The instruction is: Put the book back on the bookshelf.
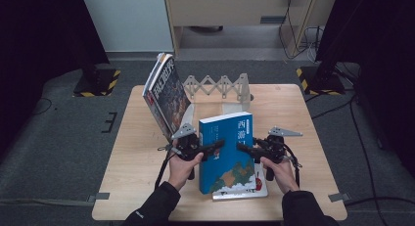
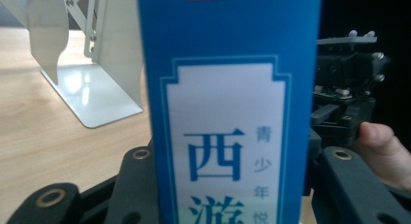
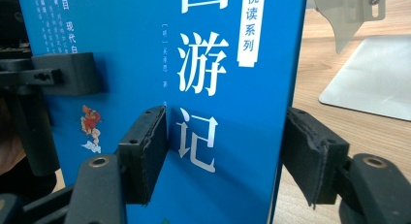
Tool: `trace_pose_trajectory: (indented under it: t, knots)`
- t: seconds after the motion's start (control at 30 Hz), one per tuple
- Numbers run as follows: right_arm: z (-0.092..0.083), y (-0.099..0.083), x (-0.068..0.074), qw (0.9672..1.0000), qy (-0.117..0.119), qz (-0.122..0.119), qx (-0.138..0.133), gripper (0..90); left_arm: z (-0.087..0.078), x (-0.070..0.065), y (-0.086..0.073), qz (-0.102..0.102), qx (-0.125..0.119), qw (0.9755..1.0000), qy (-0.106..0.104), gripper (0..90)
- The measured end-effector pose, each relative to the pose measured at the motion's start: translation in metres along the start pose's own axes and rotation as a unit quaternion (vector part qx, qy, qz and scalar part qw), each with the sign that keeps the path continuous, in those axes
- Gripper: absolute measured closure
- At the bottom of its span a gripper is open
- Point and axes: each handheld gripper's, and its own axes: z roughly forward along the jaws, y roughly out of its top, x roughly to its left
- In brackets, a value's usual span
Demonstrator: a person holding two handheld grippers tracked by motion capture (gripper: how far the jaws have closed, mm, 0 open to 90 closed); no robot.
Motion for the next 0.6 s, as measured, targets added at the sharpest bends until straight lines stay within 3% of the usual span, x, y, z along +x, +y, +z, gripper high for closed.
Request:
trace_pose_trajectory:
  t: [0.33,0.5,0.6]
  knots:
    - [-0.0012,0.0006,0.0039,0.9998,0.007,-0.017,0.001,37.6,0.0072,0.0052,-0.0021,-0.011,0.008,0.9996,-0.026,51.1]
    - [0.0004,0.0004,0.0049,0.9998,0.009,-0.018,0.002,37.5,0.0079,0.0067,-0.0021,-0.012,0.015,0.9997,-0.016,55.6]
    - [0.0017,-0.0001,0.0049,0.9998,0.008,-0.015,0.003,37.2,0.0074,0.0070,-0.0017,-0.024,0.017,0.9995,-0.013,57.3]
